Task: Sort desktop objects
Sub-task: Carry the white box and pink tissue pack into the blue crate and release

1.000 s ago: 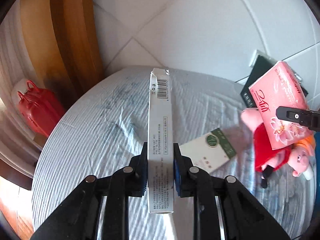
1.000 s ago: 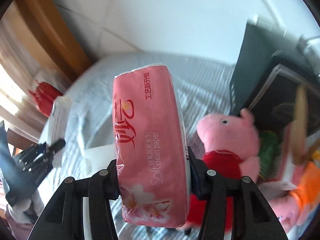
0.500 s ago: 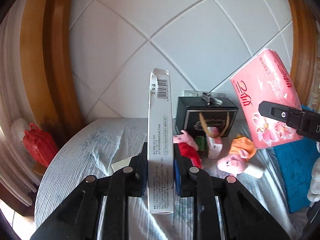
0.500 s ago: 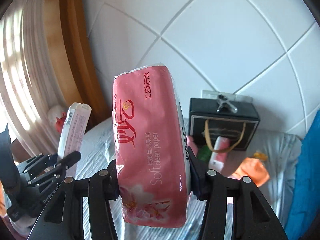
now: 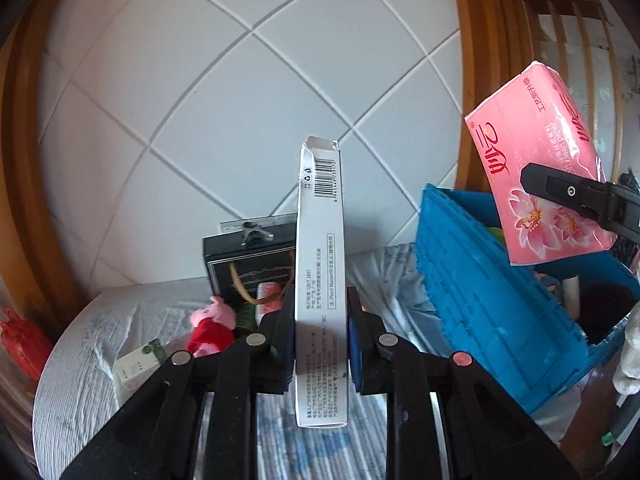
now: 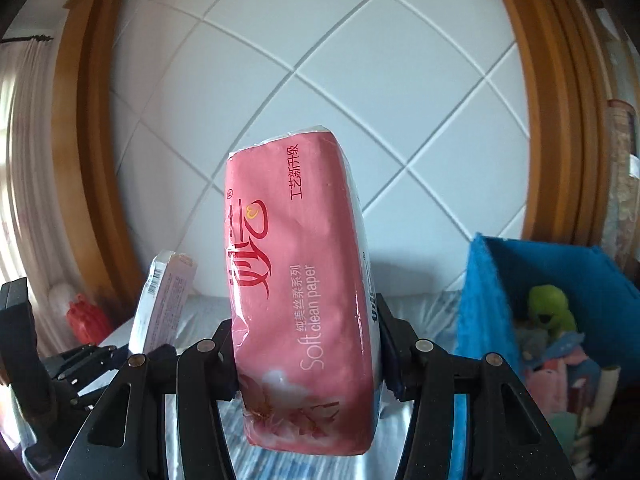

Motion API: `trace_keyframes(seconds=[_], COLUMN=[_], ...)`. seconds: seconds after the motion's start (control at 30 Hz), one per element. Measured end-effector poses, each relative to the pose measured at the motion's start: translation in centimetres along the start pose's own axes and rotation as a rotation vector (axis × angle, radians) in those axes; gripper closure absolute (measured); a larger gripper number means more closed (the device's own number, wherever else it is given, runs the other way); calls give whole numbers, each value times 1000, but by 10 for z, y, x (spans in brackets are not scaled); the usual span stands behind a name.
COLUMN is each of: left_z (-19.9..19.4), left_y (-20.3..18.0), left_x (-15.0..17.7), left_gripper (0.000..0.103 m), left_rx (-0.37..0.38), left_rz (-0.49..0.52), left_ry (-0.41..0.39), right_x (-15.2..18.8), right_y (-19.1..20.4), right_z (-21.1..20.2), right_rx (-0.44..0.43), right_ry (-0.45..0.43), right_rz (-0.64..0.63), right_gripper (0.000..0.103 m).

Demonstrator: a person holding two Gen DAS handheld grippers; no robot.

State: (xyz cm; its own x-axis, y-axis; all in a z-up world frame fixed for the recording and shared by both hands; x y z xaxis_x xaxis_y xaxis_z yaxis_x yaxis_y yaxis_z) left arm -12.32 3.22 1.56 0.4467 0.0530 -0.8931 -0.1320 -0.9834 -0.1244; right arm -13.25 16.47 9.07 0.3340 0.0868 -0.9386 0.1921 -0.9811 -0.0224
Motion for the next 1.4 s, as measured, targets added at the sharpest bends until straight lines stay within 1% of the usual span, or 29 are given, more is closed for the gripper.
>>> trace_keyframes(seconds=[0.07,0.1,0.2,0.23,0.3,0.37,0.43,0.57,0.63,0.67,0.73,0.8,0.87,0.9,0.93,0.97,1.0,1.03,1.07,1.1,1.17,1.23,1.33,1.37,1.4], left_z=[6,10,22,28,37,47,64,113,147,163,197,230,264,280,292,304,315,321,323,327,332,337,337,338,338], left_y=[-39,-59,-122,-143,-183,-225,-262,-317,-336,-345,-362,-372,-382,-387,-391,-392,-391,-390,-387,-384,-381,-383,-386,-387,-388], left_x=[-4,-6,-13,-18,-28,-35,-39,-48,-47,-45,-38,-30,-18,-12,-8,-1,6,12,16,25,39,49,60,63,65], left_gripper=[82,82,82,82,82,82,82,82,82,82,82,82,82,82,82,82,82,82,82,82,82,82,82,80,75], left_rx=[35,57,116,138,160,184,221,216,203,182,149,87,56,45,38,18,-3,-10,-6,-9,-32,-43,-50,-51,-54], left_rz=[25,38,69,76,99,129,129,136,138,138,141,166,190,202,215,228,231,216,196,196,218,249,282,295,308], left_ry=[6,10,25,29,35,42,82,175,250,280,340,361,379,385,391,407,434,463,481,510,557,599,614,618,620], right_x=[5,8,19,22,26,29,29,36,41,45,52,65,88,104,115,124,131,142,151,160,171,178,188,192,196], right_y=[-40,-50,-112,-137,-180,-226,-270,-347,-379,-398,-417,-439,-456,-461,-467,-470,-475,-483,-488,-492,-492,-501,-494,-492,-492], right_z=[-24,-51,-70,-74,-78,-77,-69,-39,-18,-5,21,47,74,87,95,101,105,111,116,123,129,133,135,138,142], right_rx=[56,76,140,161,181,197,200,209,204,201,187,201,222,232,216,198,221,294,339,354,329,335,346,342,337], right_ry=[-1,0,27,49,82,116,146,179,191,210,235,257,284,382,419,453,482,540,590,634,669,697,755,781,798], right_rz=[22,27,48,56,76,113,160,257,292,316,350,371,375,392,431,444,432,393,364,354,387,403,362,339,323], right_gripper=[51,51,51,51,51,51,51,51,51,51,51,51,51,51,51,51,52,52,52,52,52,51,47,45,41])
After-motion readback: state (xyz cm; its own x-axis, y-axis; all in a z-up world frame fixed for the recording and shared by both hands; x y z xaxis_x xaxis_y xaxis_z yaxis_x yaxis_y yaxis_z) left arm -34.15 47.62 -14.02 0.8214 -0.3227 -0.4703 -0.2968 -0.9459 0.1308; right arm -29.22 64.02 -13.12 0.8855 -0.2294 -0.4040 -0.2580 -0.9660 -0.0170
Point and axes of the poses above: each gripper's, at about its wrist camera, not at the fingertips, and z roughly the way its jaws point, y to its left, x to its underside, the point moved 7 cm from there along z, roughly the way its jaws point, and after that the axes turned 7 degrees about -z, right-handed, at the moved point
